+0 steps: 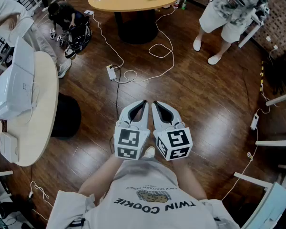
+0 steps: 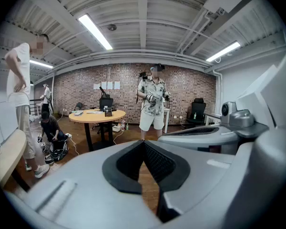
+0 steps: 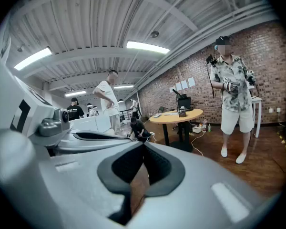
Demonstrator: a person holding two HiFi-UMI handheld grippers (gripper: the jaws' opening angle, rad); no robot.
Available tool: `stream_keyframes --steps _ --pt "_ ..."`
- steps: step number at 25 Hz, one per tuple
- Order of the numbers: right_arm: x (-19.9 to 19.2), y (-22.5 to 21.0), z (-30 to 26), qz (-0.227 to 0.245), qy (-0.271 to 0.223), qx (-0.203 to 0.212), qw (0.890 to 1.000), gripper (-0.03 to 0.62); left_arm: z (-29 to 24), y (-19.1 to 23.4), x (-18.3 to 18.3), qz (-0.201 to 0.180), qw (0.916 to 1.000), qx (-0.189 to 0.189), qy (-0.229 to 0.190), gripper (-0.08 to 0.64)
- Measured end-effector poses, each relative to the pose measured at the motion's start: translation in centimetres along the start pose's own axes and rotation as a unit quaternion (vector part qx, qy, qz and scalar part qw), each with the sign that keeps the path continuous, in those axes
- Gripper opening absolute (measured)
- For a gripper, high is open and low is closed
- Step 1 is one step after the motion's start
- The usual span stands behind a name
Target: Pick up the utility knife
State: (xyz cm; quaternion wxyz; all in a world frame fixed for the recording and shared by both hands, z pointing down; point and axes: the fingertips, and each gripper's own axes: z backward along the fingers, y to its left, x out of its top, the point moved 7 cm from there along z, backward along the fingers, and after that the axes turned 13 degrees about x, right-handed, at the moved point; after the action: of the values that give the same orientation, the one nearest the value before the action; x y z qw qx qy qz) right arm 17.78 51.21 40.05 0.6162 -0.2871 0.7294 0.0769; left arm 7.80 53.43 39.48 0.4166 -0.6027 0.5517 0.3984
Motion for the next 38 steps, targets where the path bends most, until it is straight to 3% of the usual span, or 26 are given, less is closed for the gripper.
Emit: stream_keyframes --steps 9,23,38 --pt "2.1 -3.1 -8.2 0.012 0.018 -0.009 1.000 0.000 -7.1 5.4 1.3 0.006 0.9997 -0.022 -0.002 0.005" --pt "7.3 -7.2 -19.5 0.019 0.018 -0.059 0.998 0.000 -17.0 13.8 5.2 0.005 0.9971 -0.075 -0.009 0.005" --pt "8.9 -10.1 -26.9 0.014 0.027 -0.086 0.996 0.000 -23.3 19.0 6.4 0.011 0.9944 -0.105 -0.008 0.005"
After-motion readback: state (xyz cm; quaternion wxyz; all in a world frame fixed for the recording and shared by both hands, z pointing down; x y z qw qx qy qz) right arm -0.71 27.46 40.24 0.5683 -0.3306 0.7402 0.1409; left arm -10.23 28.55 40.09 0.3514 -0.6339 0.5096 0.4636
